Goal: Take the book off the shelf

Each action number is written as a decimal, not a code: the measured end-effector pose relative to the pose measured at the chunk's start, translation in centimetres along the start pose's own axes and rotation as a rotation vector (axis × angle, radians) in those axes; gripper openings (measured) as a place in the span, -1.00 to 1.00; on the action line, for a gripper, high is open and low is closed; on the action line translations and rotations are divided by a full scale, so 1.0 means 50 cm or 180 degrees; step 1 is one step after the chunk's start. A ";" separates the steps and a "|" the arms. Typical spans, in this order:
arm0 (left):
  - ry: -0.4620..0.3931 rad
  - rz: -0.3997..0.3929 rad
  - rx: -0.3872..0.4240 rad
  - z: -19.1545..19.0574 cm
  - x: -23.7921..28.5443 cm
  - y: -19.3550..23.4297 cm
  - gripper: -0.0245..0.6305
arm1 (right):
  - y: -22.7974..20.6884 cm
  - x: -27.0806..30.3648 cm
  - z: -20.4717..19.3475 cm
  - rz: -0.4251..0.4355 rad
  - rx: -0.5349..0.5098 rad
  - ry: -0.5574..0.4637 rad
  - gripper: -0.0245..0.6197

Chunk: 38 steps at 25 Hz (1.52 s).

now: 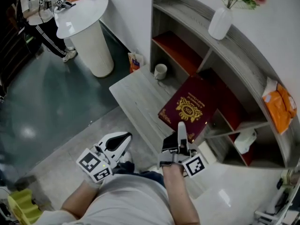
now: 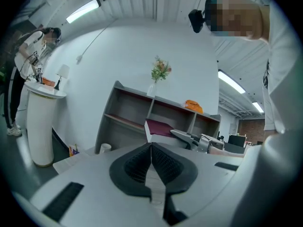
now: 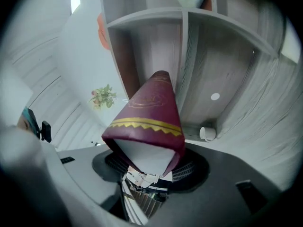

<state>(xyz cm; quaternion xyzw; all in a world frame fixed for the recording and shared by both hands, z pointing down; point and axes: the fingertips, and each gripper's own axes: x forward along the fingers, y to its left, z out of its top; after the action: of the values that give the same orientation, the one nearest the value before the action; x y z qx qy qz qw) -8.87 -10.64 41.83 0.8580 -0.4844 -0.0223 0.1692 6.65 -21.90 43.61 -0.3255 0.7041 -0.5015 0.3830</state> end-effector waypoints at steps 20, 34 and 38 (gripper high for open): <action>-0.0350 0.0279 -0.0018 0.058 -0.079 0.097 -0.87 | 0.063 0.063 -0.265 0.0118 -0.1773 0.1401 -0.22; -0.0306 0.0177 0.0058 0.064 -0.061 0.102 -0.87 | 0.078 0.064 -0.274 0.0214 -0.3107 0.1484 -0.22; -0.0300 0.0162 0.0061 0.065 -0.056 0.100 -0.87 | 0.076 0.064 -0.269 0.0199 -0.3270 0.1474 -0.22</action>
<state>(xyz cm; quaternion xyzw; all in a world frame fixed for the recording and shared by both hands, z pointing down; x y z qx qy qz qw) -15.11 -11.53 39.99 0.8450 -0.5137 -0.0537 0.1385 -6.85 -17.36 42.06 -0.3306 0.9328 -0.1410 0.0255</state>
